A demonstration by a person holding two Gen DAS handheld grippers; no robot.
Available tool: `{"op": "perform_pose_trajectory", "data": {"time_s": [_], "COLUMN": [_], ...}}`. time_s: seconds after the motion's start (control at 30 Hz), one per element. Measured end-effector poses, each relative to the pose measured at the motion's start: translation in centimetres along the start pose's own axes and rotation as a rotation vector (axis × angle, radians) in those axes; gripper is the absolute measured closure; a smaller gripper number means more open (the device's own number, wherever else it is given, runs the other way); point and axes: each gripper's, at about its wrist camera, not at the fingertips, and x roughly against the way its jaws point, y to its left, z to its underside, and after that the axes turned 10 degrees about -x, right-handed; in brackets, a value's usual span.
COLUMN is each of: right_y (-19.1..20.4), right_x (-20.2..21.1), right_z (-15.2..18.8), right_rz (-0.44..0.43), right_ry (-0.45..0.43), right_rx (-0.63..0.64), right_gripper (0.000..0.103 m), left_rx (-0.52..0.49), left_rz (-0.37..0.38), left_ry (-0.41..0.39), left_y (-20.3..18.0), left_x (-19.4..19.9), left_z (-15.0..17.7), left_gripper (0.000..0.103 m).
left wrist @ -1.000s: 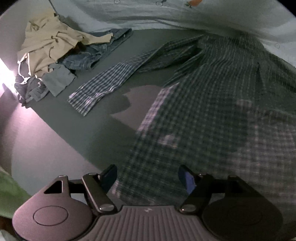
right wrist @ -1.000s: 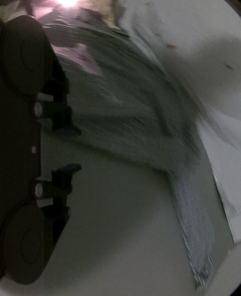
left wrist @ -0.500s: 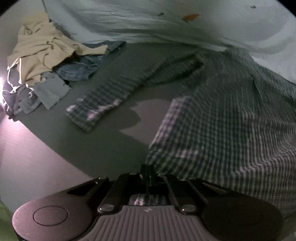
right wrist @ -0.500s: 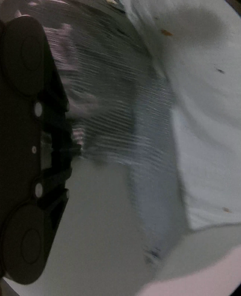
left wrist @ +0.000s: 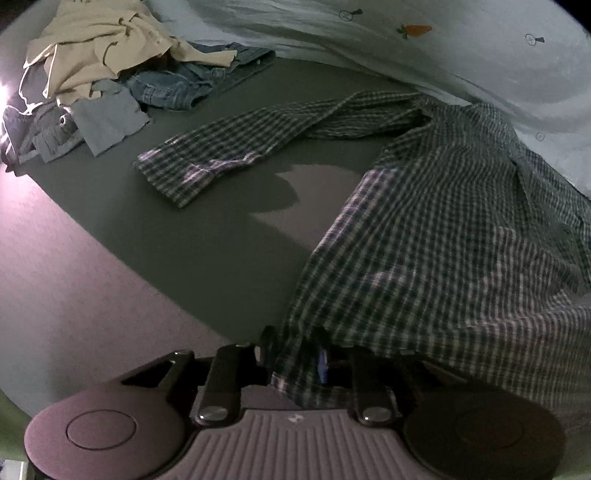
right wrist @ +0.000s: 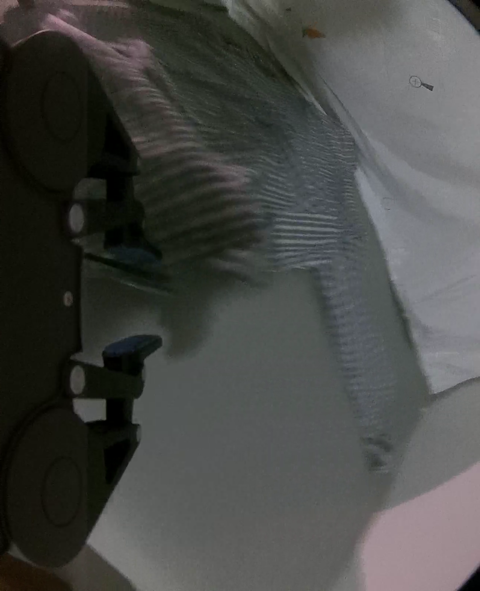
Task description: Fold clothes
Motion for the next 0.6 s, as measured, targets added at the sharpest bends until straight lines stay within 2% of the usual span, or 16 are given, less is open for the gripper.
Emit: {"op": "perform_pose_trajectory", "data": {"time_s": [0.1,0.13,0.17,0.2,0.23,0.33,0.43,0.5,0.57,0.6], "right_y": [0.8,1.5,2.0,2.4,2.8,3.1,1.8,0.3,-1.2,-2.1], "right_x": [-0.9,-1.4,-1.8,-2.0,-2.2,0.0,5.6,9.9,11.2,10.5], "right_z": [1.5,1.8,1.9,2.0,1.8,0.7,-1.7,-2.9,-3.1,-2.7], "right_rz": [-0.01,0.005,0.016,0.019,0.025,0.018,-0.026,-0.062,-0.048,-0.026], "right_ry": [0.03,0.029,0.018,0.017,0.026,-0.019,-0.079,-0.101,-0.051,0.003], "right_rx": [0.075,0.122,0.161,0.196,0.229,0.293,0.258,0.228,0.233,0.241], "right_gripper": [0.058,0.066,0.076,0.1,0.102,0.103,0.103,0.103,0.103,0.103], "left_rx": [0.003,0.011,0.019,0.029,0.035,0.065,0.06,0.075,0.05,0.031], "left_rz": [-0.002,-0.003,-0.005,-0.01,-0.027,-0.06,-0.074,-0.071,-0.1,-0.12], "left_ry": [-0.004,-0.022,-0.035,-0.033,-0.037,-0.073,-0.171,-0.204,-0.167,-0.124], "left_y": [-0.3,-0.5,-0.6,-0.8,-1.1,-1.3,-1.3,-1.7,-2.6,-3.1], "left_x": [-0.2,-0.1,0.0,-0.1,0.1,2.0,7.5,10.8,11.5,10.9], "left_z": [-0.1,-0.1,0.0,-0.2,-0.4,-1.2,-2.1,-2.1,-1.5,-0.9], "left_gripper": [0.077,0.087,0.102,0.103,0.103,0.103,0.103,0.102,0.102,0.102]}}
